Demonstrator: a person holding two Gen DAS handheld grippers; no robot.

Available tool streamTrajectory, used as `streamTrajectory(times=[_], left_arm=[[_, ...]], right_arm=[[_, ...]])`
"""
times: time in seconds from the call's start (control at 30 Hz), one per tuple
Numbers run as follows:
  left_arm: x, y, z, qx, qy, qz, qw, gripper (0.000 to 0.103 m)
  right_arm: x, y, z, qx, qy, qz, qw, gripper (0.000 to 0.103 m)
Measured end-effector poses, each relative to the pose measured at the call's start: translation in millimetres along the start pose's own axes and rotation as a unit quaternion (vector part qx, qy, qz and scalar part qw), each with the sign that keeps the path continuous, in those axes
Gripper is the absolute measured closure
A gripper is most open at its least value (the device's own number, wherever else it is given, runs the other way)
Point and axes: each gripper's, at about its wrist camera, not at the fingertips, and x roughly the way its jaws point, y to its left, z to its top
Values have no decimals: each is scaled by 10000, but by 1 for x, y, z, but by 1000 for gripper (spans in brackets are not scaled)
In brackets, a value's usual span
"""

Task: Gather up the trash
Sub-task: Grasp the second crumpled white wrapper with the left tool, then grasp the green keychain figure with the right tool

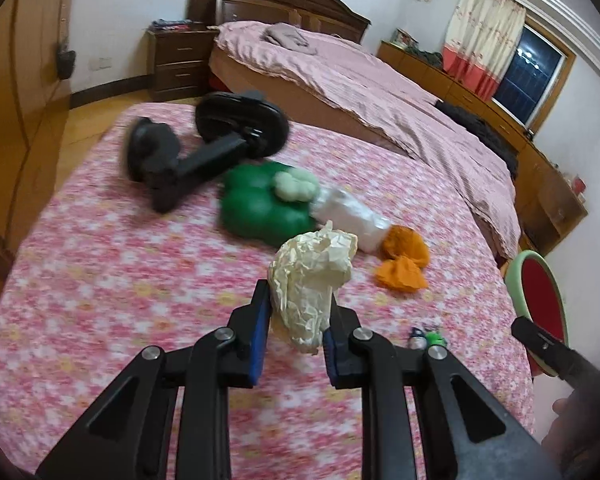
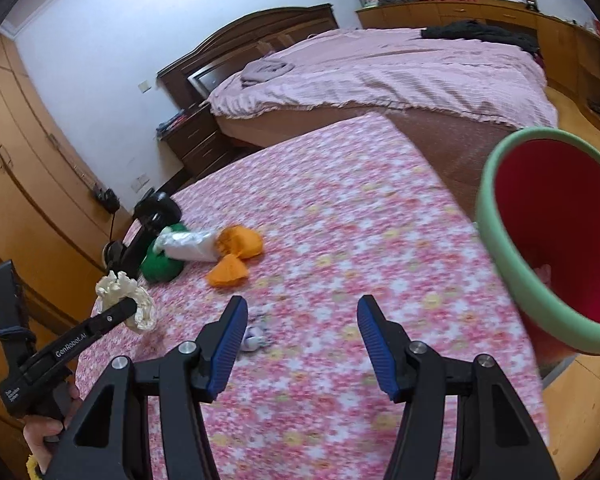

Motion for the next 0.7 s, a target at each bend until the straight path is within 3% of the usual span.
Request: streamTrajectory(times=[0.43,0.7], left_arm=[[-20,38,3,64,-248,414,9988,80],[-26,53,-1,-70,-247,343,9991,80]], right_arm=[[43,50,-20,-455,372,-60,9983,43],[64,63,-27,-651,351,-402,9964,41]])
